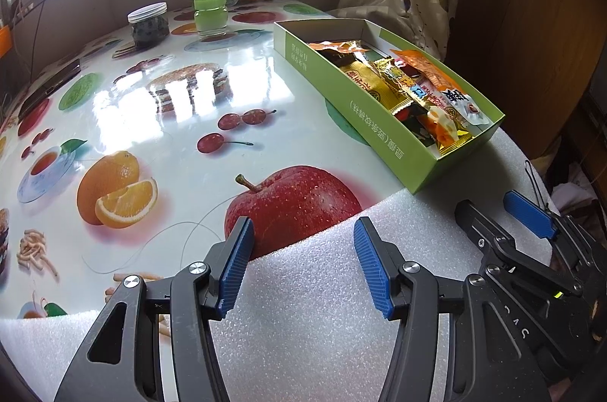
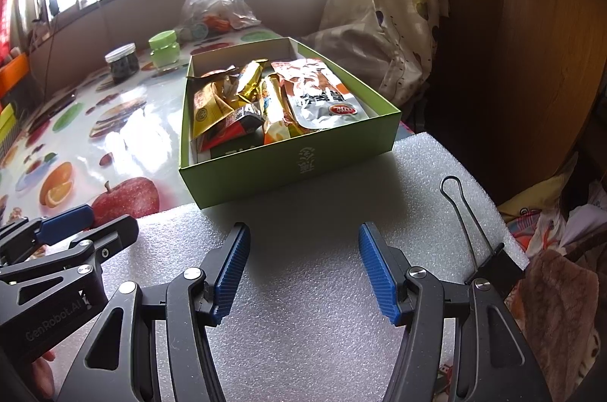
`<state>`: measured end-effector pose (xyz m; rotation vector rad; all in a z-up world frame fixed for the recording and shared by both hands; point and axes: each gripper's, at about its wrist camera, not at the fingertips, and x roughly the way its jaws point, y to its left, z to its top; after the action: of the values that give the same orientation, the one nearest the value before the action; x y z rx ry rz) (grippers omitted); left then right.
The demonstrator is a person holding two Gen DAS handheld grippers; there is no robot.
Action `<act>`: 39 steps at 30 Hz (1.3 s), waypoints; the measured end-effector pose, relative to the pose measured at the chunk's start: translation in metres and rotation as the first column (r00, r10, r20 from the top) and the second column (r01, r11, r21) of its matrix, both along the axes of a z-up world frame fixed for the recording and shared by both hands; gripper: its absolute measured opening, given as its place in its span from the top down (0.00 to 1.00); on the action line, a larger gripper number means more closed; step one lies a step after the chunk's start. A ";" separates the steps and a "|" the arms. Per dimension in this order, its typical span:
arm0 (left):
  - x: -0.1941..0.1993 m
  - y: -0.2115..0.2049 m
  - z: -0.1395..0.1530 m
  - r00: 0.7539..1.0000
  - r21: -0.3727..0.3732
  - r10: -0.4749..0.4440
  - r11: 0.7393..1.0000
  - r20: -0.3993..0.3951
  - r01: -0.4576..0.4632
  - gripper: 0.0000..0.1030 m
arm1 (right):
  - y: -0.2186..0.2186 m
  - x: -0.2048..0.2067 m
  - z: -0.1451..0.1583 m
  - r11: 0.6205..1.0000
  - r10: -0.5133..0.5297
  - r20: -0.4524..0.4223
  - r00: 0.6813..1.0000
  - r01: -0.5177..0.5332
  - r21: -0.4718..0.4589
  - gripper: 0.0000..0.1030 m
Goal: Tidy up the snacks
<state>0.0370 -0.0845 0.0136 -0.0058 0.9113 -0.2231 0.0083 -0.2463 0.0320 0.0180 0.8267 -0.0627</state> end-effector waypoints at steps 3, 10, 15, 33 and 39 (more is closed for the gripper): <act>0.000 0.000 0.000 1.000 0.001 0.000 1.000 0.001 0.000 0.46 | 0.000 0.000 0.000 1.000 0.000 0.000 1.000 0.000 -0.001 0.42; -0.001 0.000 0.000 1.000 0.003 -0.001 1.000 0.007 0.001 0.46 | -0.002 -0.001 0.000 1.000 -0.007 0.008 1.000 0.007 0.001 0.42; -0.002 -0.001 0.000 1.000 0.005 -0.003 1.000 0.017 0.003 0.46 | -0.002 -0.001 0.000 1.000 -0.009 0.011 1.000 0.009 0.000 0.42; -0.003 -0.001 0.000 1.000 0.003 -0.003 1.000 0.022 0.003 0.46 | 0.001 -0.003 0.000 1.000 -0.026 0.022 0.999 0.026 -0.007 0.42; -0.003 -0.001 0.000 1.000 0.004 -0.003 1.000 0.022 0.003 0.46 | 0.001 -0.003 0.000 1.000 -0.026 0.022 0.999 0.026 -0.006 0.42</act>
<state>0.0338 -0.0856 0.0135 0.0016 0.8902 -0.2241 0.0054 -0.2451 0.0318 0.0229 0.8045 -0.0893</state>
